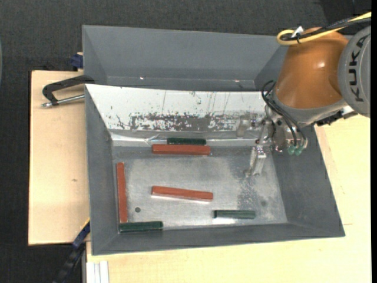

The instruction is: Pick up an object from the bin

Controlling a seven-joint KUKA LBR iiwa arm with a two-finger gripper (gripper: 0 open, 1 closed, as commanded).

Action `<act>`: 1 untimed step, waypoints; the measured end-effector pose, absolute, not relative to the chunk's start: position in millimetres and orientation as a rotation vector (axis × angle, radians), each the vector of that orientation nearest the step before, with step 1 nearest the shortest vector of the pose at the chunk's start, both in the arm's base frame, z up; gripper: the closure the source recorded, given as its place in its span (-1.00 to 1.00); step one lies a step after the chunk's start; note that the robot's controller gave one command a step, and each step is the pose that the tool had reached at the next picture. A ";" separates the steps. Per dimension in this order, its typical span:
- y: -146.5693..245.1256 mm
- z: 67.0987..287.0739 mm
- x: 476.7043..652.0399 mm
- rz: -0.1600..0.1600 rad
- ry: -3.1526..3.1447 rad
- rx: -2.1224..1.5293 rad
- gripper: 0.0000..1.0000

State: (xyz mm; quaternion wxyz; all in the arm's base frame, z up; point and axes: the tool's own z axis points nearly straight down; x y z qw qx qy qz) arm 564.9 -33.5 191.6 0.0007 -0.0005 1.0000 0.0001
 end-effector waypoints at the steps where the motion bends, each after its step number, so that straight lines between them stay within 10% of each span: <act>1: -25.9 149.6 546.3 0.000 3.133 -0.102 -1.00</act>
Offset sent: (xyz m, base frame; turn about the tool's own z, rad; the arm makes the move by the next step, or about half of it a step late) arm -0.0562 0.0592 -0.0888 0.0018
